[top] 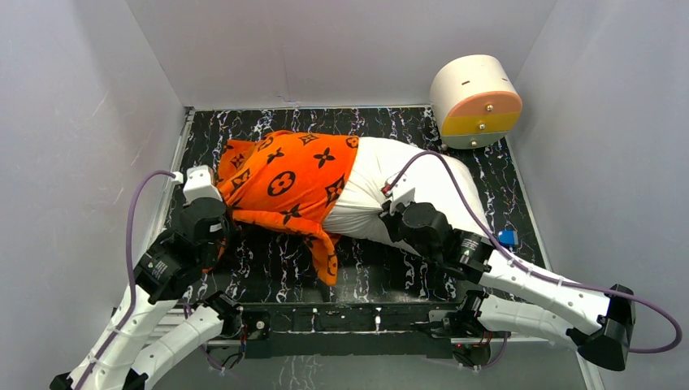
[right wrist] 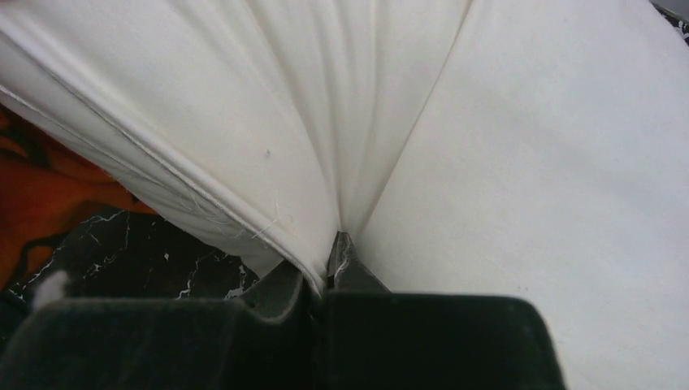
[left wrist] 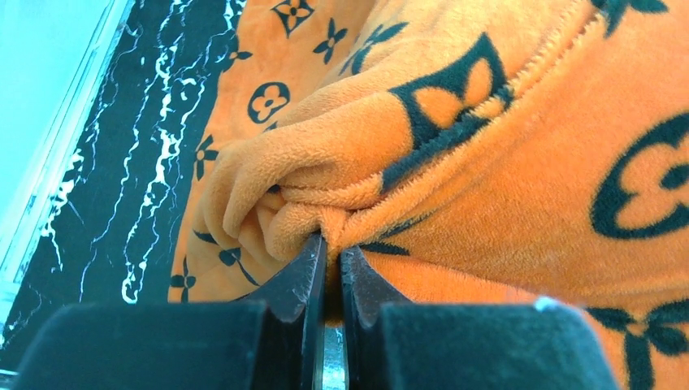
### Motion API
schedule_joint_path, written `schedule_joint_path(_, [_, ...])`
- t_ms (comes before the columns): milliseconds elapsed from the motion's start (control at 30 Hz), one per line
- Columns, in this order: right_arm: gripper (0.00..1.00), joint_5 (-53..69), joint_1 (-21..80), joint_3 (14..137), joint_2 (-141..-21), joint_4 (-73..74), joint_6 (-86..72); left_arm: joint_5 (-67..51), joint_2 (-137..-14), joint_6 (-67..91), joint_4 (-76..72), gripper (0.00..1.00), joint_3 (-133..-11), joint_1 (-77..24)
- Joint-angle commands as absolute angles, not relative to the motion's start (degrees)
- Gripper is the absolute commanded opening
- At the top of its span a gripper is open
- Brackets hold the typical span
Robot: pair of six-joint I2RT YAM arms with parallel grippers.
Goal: Remove the pillowcase from the pillow
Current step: Remove the pillow from the pillowcase.
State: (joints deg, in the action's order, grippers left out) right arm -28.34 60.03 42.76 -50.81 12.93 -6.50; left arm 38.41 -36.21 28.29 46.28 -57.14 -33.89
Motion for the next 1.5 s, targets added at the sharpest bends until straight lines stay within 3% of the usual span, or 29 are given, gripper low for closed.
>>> schedule_joint_path(0, [0.0, -38.9, 57.5, 41.6, -49.2, 22.6, -5.4, 48.3, -33.0, 18.3, 43.0, 0.02, -58.5, -31.6])
schedule_joint_path(67, [0.0, -35.2, 57.6, 41.3, -50.6, 21.6, -4.8, 38.2, -33.4, 16.7, 41.3, 0.29, -58.4, -31.6])
schedule_joint_path(200, [0.0, -30.0, 57.8, 42.3, -54.0, 21.3, -4.8, 20.0, -36.2, 17.4, 38.1, 0.6, -59.8, -31.6])
schedule_joint_path(433, [0.0, -24.0, 57.8, 42.1, -54.0, 17.2, -7.8, -12.6, -49.1, 19.3, 32.0, 0.68, -63.1, -31.6])
schedule_joint_path(533, [0.0, -22.6, 58.0, 41.5, -52.8, 15.7, -8.7, -19.2, -56.0, 22.4, 30.1, 0.68, -62.2, -32.7])
schedule_joint_path(800, [0.0, -22.1, 58.0, 40.7, -51.9, 13.5, -11.5, -5.3, -57.7, 27.3, 23.9, 0.67, -59.7, -46.9])
schedule_joint_path(1100, [0.0, -22.0, 58.0, 40.9, -53.4, 12.5, -13.2, 22.2, -64.0, 28.3, 24.4, 0.65, -65.1, -69.2])
schedule_joint_path(1267, [0.0, -21.2, 58.0, 39.7, -52.2, 11.2, -13.6, 36.8, -66.1, 29.1, 25.0, 0.67, -67.5, -76.6])
schedule_joint_path(1367, [0.0, -21.6, 58.0, 38.8, -51.1, 10.4, -13.5, 40.0, -63.8, 30.2, 25.1, 0.73, -67.9, -76.9])
schedule_joint_path(1467, [0.0, -21.7, 58.0, 37.9, -50.2, 9.6, -13.4, 35.3, -62.3, 28.1, 23.6, 0.76, -69.2, -76.9])
